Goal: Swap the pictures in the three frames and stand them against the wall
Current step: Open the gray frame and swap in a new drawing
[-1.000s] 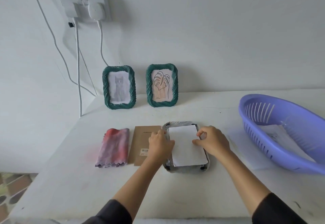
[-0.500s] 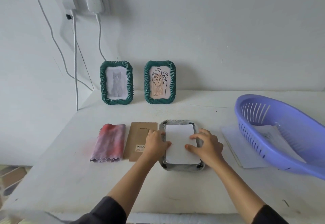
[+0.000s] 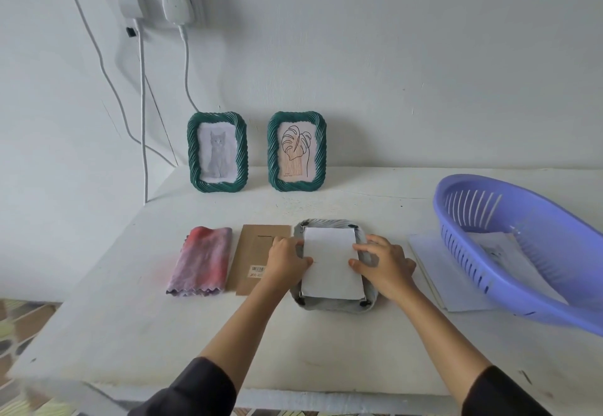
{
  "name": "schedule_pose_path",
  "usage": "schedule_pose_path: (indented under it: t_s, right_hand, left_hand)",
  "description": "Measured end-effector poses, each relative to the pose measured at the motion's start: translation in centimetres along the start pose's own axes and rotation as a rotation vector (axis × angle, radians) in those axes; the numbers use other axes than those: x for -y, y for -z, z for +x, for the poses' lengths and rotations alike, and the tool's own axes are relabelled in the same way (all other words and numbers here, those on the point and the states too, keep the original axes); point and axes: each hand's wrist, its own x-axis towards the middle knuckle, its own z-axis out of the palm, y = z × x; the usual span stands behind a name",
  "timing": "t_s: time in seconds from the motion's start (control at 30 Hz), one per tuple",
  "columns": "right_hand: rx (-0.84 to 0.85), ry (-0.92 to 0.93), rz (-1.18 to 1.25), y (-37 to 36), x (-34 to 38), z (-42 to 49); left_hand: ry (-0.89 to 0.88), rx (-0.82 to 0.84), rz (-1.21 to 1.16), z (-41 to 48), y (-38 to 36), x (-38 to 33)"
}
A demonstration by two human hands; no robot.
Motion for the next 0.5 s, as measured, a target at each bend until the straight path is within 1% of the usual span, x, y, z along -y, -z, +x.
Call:
schedule_pose_path:
  t_s: [0.37, 0.43, 0.5]
  right_hand:
    - [0.011, 0.014, -0.005, 0.09, -0.1, -0.22]
    - [0.018, 0.009, -0.006, 0.11, -0.07, -0.18]
    - [0.023, 0.005, -0.005, 0.16, -0.06, -0.15]
  left_hand:
    - [0.014, -0.001, 0.0, 0.01, -0.03, -0.11]
    - [0.02, -0.038, -0.007, -0.07, 0.03, -0.15]
    - [0.046, -0.124, -0.029, -0.07, 0.35, 0.06]
